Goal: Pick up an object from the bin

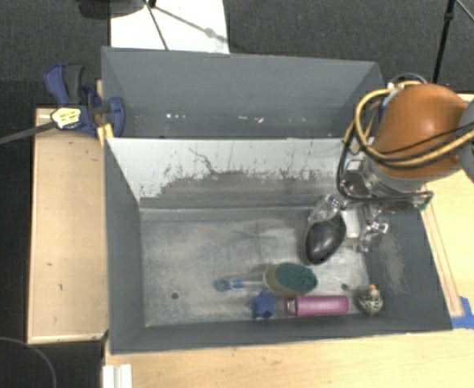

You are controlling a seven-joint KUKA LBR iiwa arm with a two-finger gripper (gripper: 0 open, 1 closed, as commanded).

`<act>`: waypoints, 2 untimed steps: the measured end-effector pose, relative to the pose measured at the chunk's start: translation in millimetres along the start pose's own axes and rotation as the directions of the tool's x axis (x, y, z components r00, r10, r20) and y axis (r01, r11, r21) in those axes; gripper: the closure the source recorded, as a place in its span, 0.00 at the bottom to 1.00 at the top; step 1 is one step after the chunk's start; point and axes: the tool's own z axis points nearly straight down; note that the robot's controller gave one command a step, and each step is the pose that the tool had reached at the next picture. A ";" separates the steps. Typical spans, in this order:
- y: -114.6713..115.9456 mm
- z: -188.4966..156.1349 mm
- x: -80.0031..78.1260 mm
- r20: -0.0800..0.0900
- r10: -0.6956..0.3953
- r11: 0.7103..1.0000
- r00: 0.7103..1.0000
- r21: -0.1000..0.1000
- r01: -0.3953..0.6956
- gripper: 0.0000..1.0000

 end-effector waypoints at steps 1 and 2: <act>-0.1 41.1 -2.0 0.001 -0.240 0.971 0.971 -0.003 0.240 0.00; -0.6 39.8 -3.4 -0.001 -0.237 0.971 0.971 -0.004 0.237 0.00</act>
Offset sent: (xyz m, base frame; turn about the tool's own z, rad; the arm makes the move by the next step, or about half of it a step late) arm -0.0009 -0.0001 -0.0440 -0.2450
